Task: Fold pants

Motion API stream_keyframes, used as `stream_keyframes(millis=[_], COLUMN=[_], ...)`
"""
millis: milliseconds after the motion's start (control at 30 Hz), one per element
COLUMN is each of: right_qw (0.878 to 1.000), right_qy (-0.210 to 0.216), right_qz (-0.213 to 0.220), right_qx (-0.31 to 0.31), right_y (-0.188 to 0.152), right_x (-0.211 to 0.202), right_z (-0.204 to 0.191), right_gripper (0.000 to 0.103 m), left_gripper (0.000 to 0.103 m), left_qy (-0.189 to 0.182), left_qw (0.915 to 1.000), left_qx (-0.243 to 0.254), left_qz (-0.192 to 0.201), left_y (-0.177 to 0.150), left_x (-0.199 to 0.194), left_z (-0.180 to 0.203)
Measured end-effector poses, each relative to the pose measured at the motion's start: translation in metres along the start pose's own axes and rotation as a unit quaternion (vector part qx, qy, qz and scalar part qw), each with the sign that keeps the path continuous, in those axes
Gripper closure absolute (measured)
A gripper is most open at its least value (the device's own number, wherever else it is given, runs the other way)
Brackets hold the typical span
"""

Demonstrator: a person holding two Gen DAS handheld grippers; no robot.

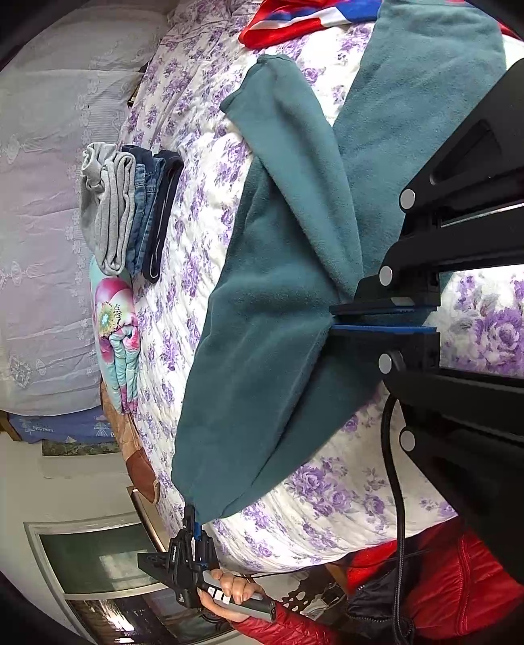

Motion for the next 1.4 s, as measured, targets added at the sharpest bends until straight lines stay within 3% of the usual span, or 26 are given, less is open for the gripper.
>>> stream_keyframes(millis=[133, 267, 333, 367, 400, 467, 533, 600, 633, 667, 833, 933, 1033, 1100, 1200, 1300, 1333, 1367, 1400], right_qw=[1.0, 0.998, 0.997, 0.997, 0.997, 0.999, 1.0, 1.0, 0.999, 0.998, 0.982, 0.968, 0.959, 0.952, 0.939, 0.93, 0.932, 0.932, 0.934], right_qy=[0.021, 0.021, 0.036, 0.045, 0.052, 0.043, 0.015, -0.015, -0.036, -0.056, -0.155, -0.168, -0.19, -0.205, -0.233, -0.213, -0.212, -0.215, -0.201], right_qz=[-0.012, -0.057, -0.06, -0.059, -0.051, -0.022, -0.007, -0.017, -0.016, -0.01, 0.0, -0.025, -0.052, -0.073, -0.113, -0.132, -0.122, -0.115, -0.102], right_qx=[-0.003, -0.007, 0.012, 0.022, 0.027, 0.025, 0.008, 0.004, 0.008, 0.015, 0.104, 0.183, 0.205, 0.215, 0.228, 0.269, 0.269, 0.267, 0.277], right_y=[-0.002, -0.024, -0.023, -0.021, -0.016, -0.004, 0.01, 0.023, 0.031, 0.04, 0.077, 0.082, 0.091, 0.095, 0.089, 0.069, 0.067, 0.066, 0.066], right_x=[-0.002, 0.02, 0.018, 0.014, 0.008, -0.007, -0.015, -0.01, -0.008, -0.006, 0.001, 0.022, 0.048, 0.07, 0.1, 0.118, 0.116, 0.112, 0.105], right_z=[-0.015, -0.023, -0.02, -0.019, -0.018, -0.013, -0.006, 0.007, 0.017, 0.03, 0.124, 0.176, 0.203, 0.216, 0.235, 0.248, 0.249, 0.251, 0.251], right_gripper=[0.098, 0.098, 0.098, 0.098, 0.098, 0.098, 0.098, 0.086, 0.06, 0.046, 0.046, 0.046, 0.046, 0.046, 0.046, 0.047, 0.052, 0.067, 0.074], left_gripper=[0.095, 0.092, 0.089, 0.079, 0.062, 0.049, 0.049, 0.049, 0.049, 0.047, 0.037, 0.034, 0.032, 0.026, 0.021, 0.018, 0.017, 0.016, 0.015], left_qy=[0.032, 0.05, 0.057, 0.066, 0.079, 0.116, 0.144, 0.129, 0.117, 0.104, 0.03, 0.012, 0.003, -0.002, -0.016, -0.029, -0.033, -0.034, -0.034], left_qw=[0.9987, 0.9985, 0.9982, 0.9975, 0.9964, 0.9907, 0.9832, 0.9825, 0.9824, 0.9817, 0.9724, 0.9629, 0.957, 0.9592, 0.9577, 0.9567, 0.957, 0.9568, 0.9561], left_qx=[0.033, -0.002, 0.016, 0.023, 0.028, 0.056, 0.091, 0.12, 0.135, 0.152, 0.23, 0.263, 0.275, 0.264, 0.273, 0.274, 0.272, 0.273, 0.275], left_qz=[0.022, -0.024, -0.015, -0.011, 0.002, 0.045, 0.065, 0.061, 0.053, 0.046, -0.021, -0.058, -0.092, -0.102, -0.089, -0.094, -0.095, -0.095, -0.095], left_y=[0.021, -0.002, -0.008, -0.01, -0.01, -0.007, -0.009, -0.018, -0.023, -0.027, -0.065, -0.089, -0.109, -0.117, -0.118, -0.121, -0.121, -0.121, -0.122], left_x=[-0.005, 0.018, 0.009, 0.0, -0.011, -0.039, -0.056, -0.057, -0.052, -0.043, 0.027, 0.074, 0.111, 0.129, 0.125, 0.124, 0.124, 0.124, 0.125], left_z=[-0.01, -0.046, -0.042, -0.039, -0.037, -0.029, -0.017, 0.007, 0.021, 0.037, 0.12, 0.15, 0.158, 0.151, 0.153, 0.15, 0.151, 0.151, 0.152])
Point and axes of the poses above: each gripper's, at about its wrist camera, not at the fingertips, and x roughly the way its jaws point, z to its right, y to its top, the point moved 9 cm from there along x, roughly the way its jaws point, and after that the axes turned 2 degrees about -z, right-handed, at the moved point
